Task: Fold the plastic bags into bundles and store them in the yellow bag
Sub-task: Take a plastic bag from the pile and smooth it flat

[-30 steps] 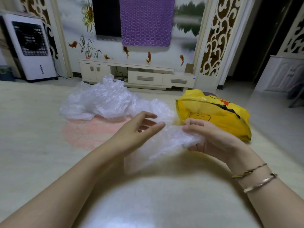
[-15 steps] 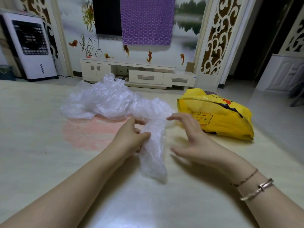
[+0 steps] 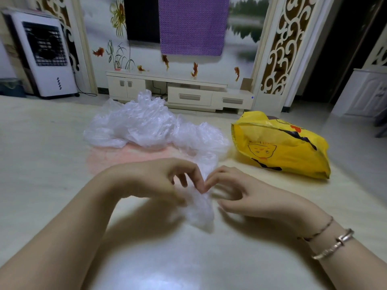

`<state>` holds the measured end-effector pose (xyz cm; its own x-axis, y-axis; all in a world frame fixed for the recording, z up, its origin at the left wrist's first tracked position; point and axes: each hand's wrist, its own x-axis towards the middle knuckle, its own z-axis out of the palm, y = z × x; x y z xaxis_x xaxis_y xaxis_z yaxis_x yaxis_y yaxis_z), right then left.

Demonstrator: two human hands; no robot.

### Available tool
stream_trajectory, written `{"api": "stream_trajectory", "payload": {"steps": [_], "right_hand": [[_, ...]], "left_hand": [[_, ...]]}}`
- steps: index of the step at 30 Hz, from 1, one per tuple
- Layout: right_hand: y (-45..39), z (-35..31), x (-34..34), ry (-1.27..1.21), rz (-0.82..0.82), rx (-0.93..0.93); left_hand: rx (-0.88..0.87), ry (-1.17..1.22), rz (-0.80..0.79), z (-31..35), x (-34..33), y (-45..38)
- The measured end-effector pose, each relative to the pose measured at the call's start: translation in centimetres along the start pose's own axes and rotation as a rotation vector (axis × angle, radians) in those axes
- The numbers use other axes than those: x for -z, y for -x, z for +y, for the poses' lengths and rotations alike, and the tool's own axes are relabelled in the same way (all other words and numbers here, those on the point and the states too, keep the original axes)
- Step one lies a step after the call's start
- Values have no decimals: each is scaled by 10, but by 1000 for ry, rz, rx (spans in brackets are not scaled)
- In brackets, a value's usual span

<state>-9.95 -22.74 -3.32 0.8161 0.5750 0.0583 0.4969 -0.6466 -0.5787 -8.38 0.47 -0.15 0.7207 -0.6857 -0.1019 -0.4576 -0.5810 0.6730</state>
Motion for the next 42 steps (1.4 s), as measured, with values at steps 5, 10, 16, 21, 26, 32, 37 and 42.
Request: {"api": "stream_trajectory", "payload": {"steps": [5,10,16,21,26,32,37,42], "right_hand": [[-1,0,1,-11,7,-9],[3,-4,0,43,55,-49],[-9,0,-8,7,272,-19],[-15,2,-12,-122,295,-141],[-21,1,-19,-57,396,-295],[-14,-2,-18,185,415,-225],[-9,-11,-13,132,369,6],[-5,-10,-13,239,179,-49]], "left_hand": [[117,-65,-47,-5,-9,-5],[61,-12,137,-11,-10,-13],[130,242,195,-13,-23,-26],[292,362,293,-2,-20,-27],[366,257,285,-11,-21,-27],[397,288,441,-16,-28,-36],[407,325,478,-14,-30,-40],[442,381,428,-9,-27,-36]]}}
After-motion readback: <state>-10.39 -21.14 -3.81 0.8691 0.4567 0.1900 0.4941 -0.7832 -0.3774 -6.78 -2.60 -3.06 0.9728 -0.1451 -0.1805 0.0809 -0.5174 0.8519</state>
